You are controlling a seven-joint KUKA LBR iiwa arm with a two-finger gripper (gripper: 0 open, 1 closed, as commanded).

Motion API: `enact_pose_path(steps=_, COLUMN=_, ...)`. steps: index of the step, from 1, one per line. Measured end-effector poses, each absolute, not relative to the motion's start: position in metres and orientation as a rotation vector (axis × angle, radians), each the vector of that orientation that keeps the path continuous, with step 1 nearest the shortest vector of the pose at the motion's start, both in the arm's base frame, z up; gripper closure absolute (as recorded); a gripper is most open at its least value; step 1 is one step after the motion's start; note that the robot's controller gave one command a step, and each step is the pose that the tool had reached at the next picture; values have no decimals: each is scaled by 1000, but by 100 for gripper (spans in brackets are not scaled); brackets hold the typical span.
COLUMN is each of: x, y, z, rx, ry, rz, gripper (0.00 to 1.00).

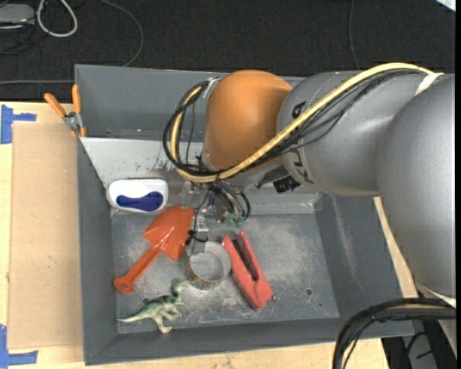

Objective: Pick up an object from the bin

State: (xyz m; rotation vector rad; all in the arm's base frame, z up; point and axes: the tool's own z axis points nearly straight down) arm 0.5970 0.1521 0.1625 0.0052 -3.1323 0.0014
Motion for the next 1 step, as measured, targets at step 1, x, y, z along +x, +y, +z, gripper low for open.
enact_pose_path(steps=1, x=599, y=151, z=168, rx=-3, ry=-3140, rz=0, gripper=0)
